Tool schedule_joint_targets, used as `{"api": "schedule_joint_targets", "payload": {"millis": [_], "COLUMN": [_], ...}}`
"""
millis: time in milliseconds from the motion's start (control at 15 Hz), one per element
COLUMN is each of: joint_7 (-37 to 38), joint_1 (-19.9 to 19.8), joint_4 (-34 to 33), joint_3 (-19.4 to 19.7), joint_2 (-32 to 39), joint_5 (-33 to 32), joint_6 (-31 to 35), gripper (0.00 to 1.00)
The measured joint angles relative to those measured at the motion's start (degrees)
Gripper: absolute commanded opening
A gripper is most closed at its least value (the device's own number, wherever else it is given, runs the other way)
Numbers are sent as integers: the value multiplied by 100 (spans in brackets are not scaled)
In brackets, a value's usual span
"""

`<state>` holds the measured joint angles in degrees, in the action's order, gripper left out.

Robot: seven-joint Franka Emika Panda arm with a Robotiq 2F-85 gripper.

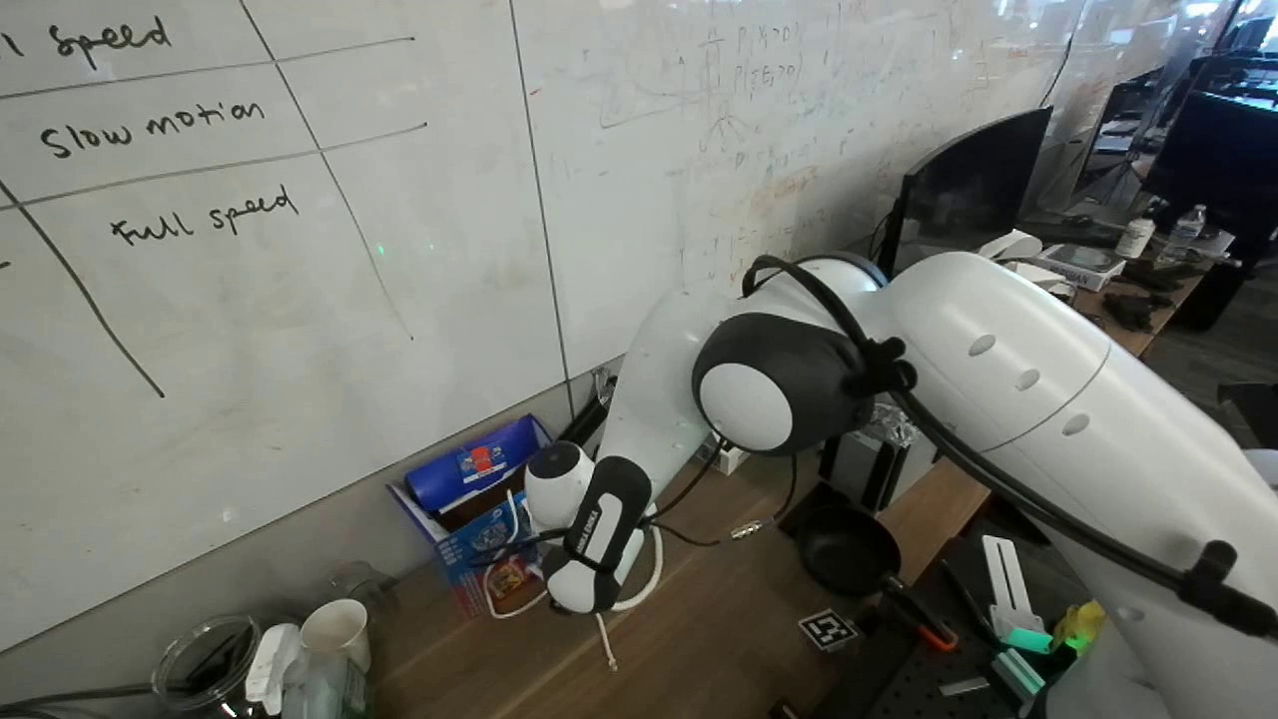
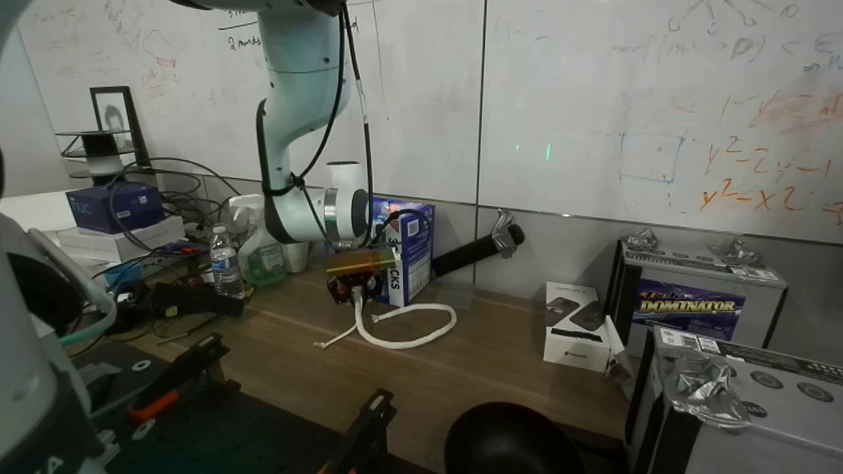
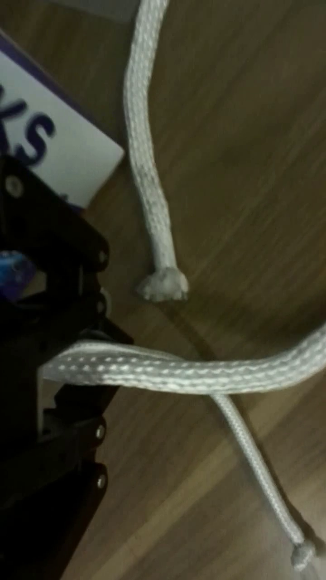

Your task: Pick up the ropes and put them in the blue box.

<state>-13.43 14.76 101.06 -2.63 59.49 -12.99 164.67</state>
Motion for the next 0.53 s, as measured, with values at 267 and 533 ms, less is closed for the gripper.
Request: {"api": "schedule_joint_targets", "payload": {"millis": [267, 533], "joint_7": [683, 1623], "joint_1": [565, 1407], "joint_4": [239, 552], "joint_3": [733, 1623], "joint_2": [-762, -1646], "joint_5": [-218, -643], "joint_6": [-3, -140], "gripper": [6, 6]}}
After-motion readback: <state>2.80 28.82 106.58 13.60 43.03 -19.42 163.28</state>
